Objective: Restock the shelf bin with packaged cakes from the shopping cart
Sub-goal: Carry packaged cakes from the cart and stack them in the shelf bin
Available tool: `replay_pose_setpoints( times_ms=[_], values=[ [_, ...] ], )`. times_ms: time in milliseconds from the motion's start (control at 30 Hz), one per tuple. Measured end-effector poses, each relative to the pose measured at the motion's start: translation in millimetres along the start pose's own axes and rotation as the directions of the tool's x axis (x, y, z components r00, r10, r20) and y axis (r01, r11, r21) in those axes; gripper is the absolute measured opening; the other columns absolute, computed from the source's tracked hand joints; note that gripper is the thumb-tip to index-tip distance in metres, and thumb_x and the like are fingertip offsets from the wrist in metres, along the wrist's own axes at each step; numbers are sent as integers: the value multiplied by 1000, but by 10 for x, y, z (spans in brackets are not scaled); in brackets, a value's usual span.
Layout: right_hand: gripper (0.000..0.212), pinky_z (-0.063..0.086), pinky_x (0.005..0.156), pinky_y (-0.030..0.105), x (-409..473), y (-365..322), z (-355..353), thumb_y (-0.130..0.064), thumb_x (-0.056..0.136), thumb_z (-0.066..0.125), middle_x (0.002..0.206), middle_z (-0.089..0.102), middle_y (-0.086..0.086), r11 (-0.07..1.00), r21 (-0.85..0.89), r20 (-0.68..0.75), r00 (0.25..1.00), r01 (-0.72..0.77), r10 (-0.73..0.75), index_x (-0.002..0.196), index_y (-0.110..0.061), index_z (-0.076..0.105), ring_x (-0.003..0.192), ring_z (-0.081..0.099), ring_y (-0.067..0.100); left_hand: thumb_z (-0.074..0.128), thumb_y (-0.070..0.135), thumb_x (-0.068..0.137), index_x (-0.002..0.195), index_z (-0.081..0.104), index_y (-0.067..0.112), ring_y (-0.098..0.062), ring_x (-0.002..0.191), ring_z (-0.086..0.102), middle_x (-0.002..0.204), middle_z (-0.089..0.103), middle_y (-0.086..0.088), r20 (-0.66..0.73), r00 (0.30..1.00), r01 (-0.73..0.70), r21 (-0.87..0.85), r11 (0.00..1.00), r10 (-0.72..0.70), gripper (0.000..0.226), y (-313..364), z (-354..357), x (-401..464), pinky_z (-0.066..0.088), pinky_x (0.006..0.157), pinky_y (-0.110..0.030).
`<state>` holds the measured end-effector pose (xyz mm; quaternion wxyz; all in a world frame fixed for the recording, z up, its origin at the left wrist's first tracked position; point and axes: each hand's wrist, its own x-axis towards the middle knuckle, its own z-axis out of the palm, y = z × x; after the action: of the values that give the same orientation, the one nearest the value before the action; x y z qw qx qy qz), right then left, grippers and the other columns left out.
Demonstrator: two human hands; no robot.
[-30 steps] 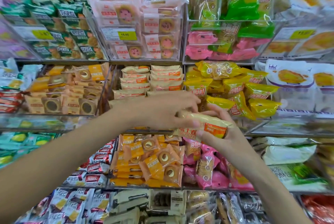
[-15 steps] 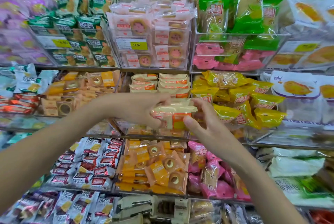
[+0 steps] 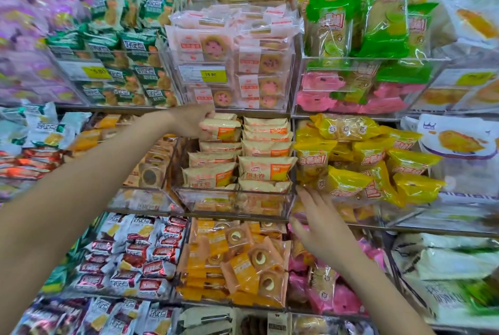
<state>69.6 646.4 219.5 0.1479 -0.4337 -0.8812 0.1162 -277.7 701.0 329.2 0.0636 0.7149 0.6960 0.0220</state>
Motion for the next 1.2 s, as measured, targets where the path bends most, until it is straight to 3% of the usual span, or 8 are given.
replay_pose_setpoints(
  times_ms=[233, 367, 533, 667, 800, 900, 1067, 1200],
  values=[
    [61, 18, 113, 27, -51, 51, -2, -31, 94, 51, 150, 33, 1, 999, 28, 0, 999, 38, -38, 147, -14, 26, 141, 21, 18, 71, 26, 80, 89, 39, 19, -19, 73, 42, 85, 47, -4, 29, 999, -36, -116, 993, 39, 34, -36, 1, 153, 32, 58, -32],
    [64, 19, 113, 28, -63, 48, 22, -33, 93, 52, 150, 31, 0, 999, 18, 1, 999, 44, -44, 148, -14, 24, 141, 18, 18, 69, 23, 83, 109, 44, 17, -18, 92, 49, 106, 51, -3, 44, 999, -13, -326, 945, 29, 36, 8, 214, 156, 41, 76, -33],
    [65, 9, 112, 21, -68, 83, 27, -35, 93, 52, 152, 28, -1, 998, 31, -1, 998, 59, -59, 148, -16, 23, 143, 13, 16, 70, 26, 80, 115, 49, 18, -19, 113, 35, 118, 44, 1, -70, 987, -144, -33, 989, 142, 41, 27, 245, 142, 33, 88, -32],
    [65, 11, 113, 24, -67, 83, 39, -34, 93, 52, 152, 28, -1, 998, 41, -2, 999, 52, -52, 148, -16, 22, 143, 13, 16, 64, 32, 85, 124, 52, 21, -22, 121, 31, 131, 39, 0, -43, 989, -131, 173, 976, 140, 42, 34, 90, 93, 28, 103, -38],
    [66, 10, 112, 22, -72, 85, 47, -34, 93, 51, 153, 26, -2, 998, 36, -7, 998, 55, -55, 149, -17, 20, 143, 11, 14, 55, 21, 91, 134, 45, 11, -25, 129, 30, 140, 39, -9, 10, 997, -75, 111, 991, 74, 46, 102, 136, 29, 21, 106, -32],
    [66, 9, 113, 22, -66, 85, 48, -36, 94, 49, 154, 23, -3, 998, 31, -3, 998, 58, -58, 149, -17, 18, 143, 9, 12, 51, 17, 92, 137, 41, 13, -25, 132, 28, 143, 36, -7, -27, 1000, 13, 33, 999, -12, 47, 138, 204, -11, 22, 111, -44],
    [66, 10, 112, 22, -79, 82, 44, -36, 94, 50, 154, 24, -4, 998, 39, -8, 999, 51, -51, 149, -18, 19, 144, 9, 12, 45, 21, 92, 142, 29, 24, -29, 135, 25, 147, 31, -4, -59, 993, 105, 125, 987, -99, 52, 148, 272, -4, 22, 110, -53],
    [66, 8, 111, 21, -73, 79, 46, -36, 94, 50, 153, 24, -3, 998, 42, -13, 998, 55, -54, 149, -17, 19, 143, 10, 13, 46, 10, 88, 136, 31, 26, -31, 129, 27, 138, 34, -5, -235, 970, 101, 153, 983, -63, 52, 253, 335, 4, 28, 105, -47]
  ],
)
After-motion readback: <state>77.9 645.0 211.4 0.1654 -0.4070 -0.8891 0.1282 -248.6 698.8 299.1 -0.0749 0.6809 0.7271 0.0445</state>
